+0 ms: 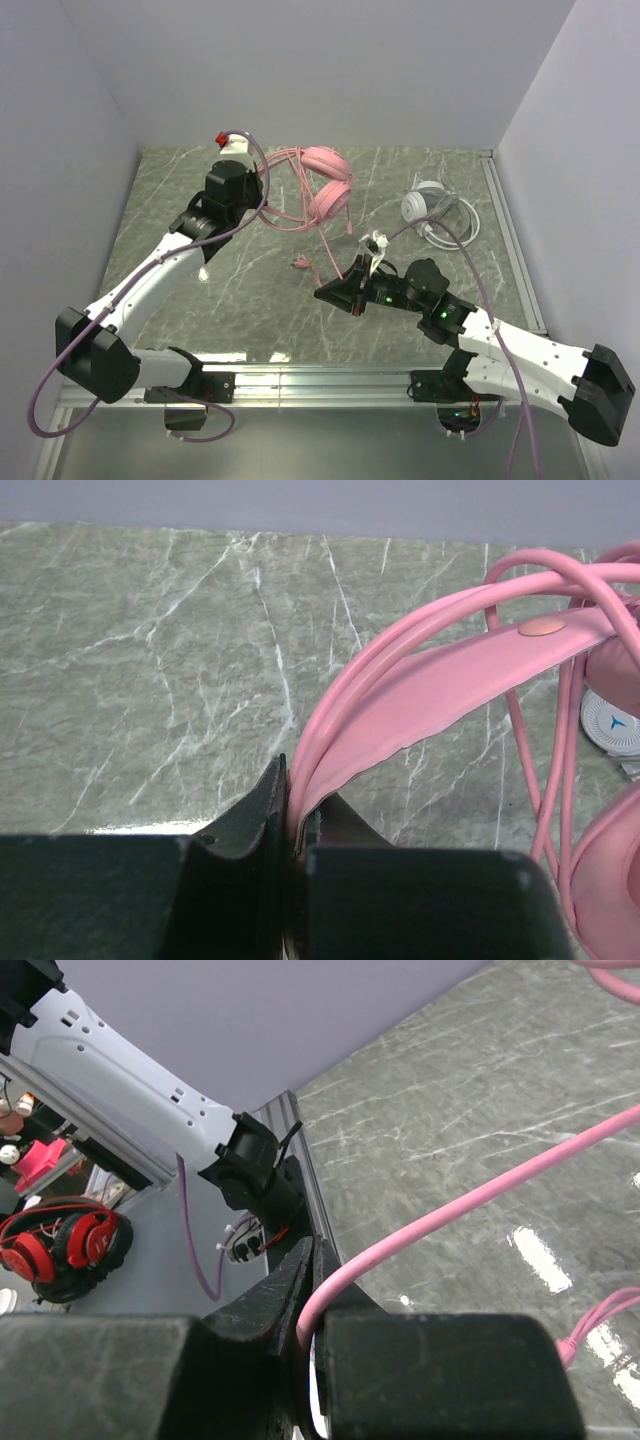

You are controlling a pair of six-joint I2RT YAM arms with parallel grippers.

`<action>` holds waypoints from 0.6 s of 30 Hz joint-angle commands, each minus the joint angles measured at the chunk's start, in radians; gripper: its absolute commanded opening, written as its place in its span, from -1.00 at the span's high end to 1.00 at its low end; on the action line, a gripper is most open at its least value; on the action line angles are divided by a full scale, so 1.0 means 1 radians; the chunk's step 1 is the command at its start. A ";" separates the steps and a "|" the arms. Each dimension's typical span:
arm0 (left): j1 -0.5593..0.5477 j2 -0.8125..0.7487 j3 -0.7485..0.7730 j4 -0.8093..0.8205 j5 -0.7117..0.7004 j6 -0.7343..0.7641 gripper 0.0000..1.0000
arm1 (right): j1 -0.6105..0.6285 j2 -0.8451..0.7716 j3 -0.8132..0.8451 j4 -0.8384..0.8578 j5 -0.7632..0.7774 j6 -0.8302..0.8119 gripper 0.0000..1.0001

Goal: Wrap the headphones
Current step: Wrap the headphone cable with the right arm

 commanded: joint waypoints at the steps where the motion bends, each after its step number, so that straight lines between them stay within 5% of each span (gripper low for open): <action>1: 0.006 0.011 0.037 0.132 -0.061 -0.023 0.99 | 0.020 -0.053 0.074 -0.033 -0.031 -0.011 0.80; 18: 0.006 0.062 0.038 0.127 -0.107 0.002 0.99 | 0.038 -0.150 0.229 -0.282 0.011 -0.034 0.68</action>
